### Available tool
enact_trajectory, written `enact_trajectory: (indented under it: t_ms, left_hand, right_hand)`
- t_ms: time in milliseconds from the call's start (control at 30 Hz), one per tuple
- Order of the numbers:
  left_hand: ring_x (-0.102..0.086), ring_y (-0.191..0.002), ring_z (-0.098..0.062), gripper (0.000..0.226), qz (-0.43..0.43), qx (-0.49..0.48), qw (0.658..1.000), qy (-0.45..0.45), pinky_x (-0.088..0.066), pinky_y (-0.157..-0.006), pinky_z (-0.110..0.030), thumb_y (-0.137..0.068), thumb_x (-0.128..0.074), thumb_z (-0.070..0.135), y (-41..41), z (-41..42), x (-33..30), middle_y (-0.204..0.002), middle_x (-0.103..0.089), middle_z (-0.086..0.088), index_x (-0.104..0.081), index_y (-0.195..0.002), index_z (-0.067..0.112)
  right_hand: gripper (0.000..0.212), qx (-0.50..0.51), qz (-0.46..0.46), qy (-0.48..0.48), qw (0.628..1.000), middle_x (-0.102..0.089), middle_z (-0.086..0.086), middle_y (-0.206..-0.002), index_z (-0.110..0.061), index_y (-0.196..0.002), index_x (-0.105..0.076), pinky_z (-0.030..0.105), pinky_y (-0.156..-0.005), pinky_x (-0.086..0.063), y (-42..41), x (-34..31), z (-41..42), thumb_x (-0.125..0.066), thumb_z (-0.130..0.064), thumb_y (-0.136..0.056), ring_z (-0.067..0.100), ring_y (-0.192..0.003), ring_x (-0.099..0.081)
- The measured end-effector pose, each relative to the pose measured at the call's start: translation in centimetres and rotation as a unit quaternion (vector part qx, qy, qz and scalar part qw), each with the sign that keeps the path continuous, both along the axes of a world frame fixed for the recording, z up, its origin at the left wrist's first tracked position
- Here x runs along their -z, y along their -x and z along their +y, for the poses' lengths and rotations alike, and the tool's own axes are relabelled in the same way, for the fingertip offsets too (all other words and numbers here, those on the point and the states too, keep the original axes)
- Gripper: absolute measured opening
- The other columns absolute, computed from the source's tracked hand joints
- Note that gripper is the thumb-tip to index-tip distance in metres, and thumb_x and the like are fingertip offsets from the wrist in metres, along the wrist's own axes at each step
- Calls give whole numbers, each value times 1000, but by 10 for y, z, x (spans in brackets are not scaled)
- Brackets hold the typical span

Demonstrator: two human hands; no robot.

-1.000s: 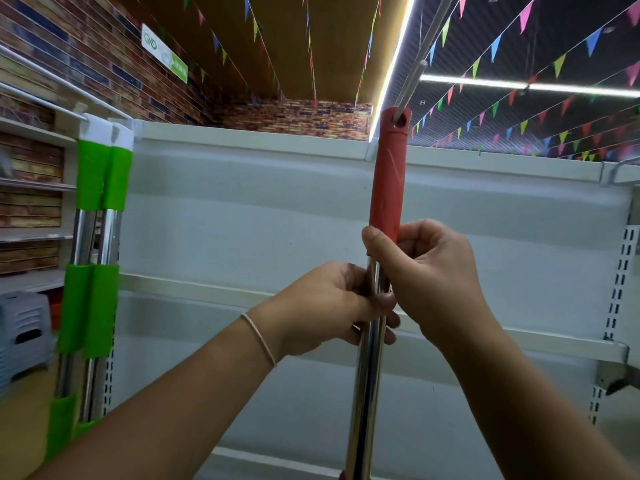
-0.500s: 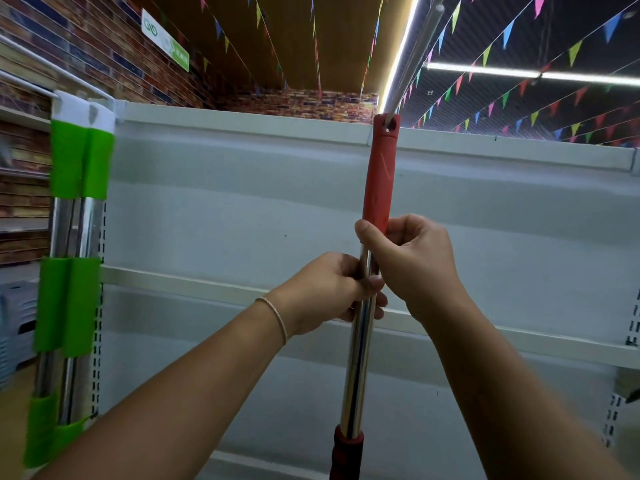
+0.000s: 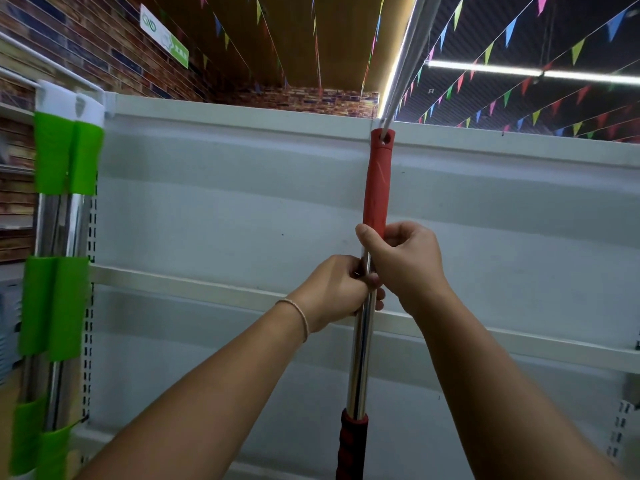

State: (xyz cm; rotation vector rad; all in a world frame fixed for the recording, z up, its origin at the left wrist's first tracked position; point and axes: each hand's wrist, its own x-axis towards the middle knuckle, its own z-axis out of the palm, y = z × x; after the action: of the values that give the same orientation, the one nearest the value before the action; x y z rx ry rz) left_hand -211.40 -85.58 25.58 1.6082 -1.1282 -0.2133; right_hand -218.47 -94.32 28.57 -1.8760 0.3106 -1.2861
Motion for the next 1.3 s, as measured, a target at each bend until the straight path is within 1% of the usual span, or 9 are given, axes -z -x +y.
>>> enact_trajectory:
  t_ms: [100,500,633,733,833,900,1067,1167,1300]
  left_hand:
    - [-74,-87,-23,24,-13,-9,1000,0,-59,-78,-41,-100,-50,23,-3,-3,3,-89,-75,-11,-65,-102,4]
    - [-70,-88,-30,26,27,-29,999,-12,-59,-84,-39,-99,-52,24,13,7,1,-93,-70,-18,-64,-101,0]
    - [-51,-63,-22,19,-4,-67,998,-21,-49,-65,-35,-96,-55,14,27,22,10,-68,-55,-9,-61,-80,7]
    - [-62,-79,-26,15,25,-62,998,-23,-57,-75,-41,-98,-54,11,35,38,20,-90,-66,-19,-64,-104,2]
    - [-68,-98,-27,28,37,-83,995,-42,-60,-81,-39,-101,-50,14,41,56,28,-116,-66,-14,-55,-127,4]
    - [-68,-99,-25,29,14,-111,992,-55,-59,-84,-38,-102,-47,16,43,69,33,-118,-65,-11,-54,-129,9]
    - [-63,-99,-23,32,-132,-192,967,-103,-49,-82,-28,-100,-46,20,38,110,45,-118,-65,-10,-56,-130,13]
    - [-60,-106,-23,36,-177,-229,945,-153,-42,-86,-22,-100,-48,26,33,143,45,-123,-63,-8,-54,-134,15]
    - [-57,-121,-25,45,-200,-251,919,-227,-43,-102,-29,-100,-49,37,25,200,47,-135,-59,-11,-51,-138,12]
  right_hand:
    - [27,2,-6,-8,1000,-62,-4,-62,-17,-79,-65,48,-66,-60,-2,3,-2,-76,-42,-79,20,-61,-66]
    - [26,11,49,0,999,-67,-1,-74,-16,-87,-66,46,-72,-60,11,-1,7,-74,-41,-83,17,-69,-68]
    - [22,29,90,19,995,-71,0,-85,-19,-103,-65,46,-79,-59,20,12,9,-71,-30,-86,21,-80,-70]
    - [31,56,101,46,992,-70,1,-93,-18,-113,-59,45,-83,-57,27,29,13,-69,-22,-84,22,-87,-68]
    - [31,97,80,91,988,-62,2,-100,-17,-112,-56,36,-79,-52,31,43,22,-66,-21,-83,20,-90,-62]
    - [29,93,67,106,988,-61,4,-103,-19,-109,-56,30,-75,-46,32,54,31,-65,-23,-82,18,-88,-60]
    - [28,47,96,108,988,-60,4,-105,-19,-111,-58,30,-77,-46,26,76,69,-63,-28,-85,18,-91,-59]
    - [31,28,128,119,984,-62,5,-108,-17,-114,-60,31,-80,-49,21,80,99,-60,-29,-85,19,-92,-60]
    - [35,-2,160,141,977,-65,7,-112,-14,-118,-61,31,-83,-48,14,80,148,-59,-32,-89,22,-98,-63]
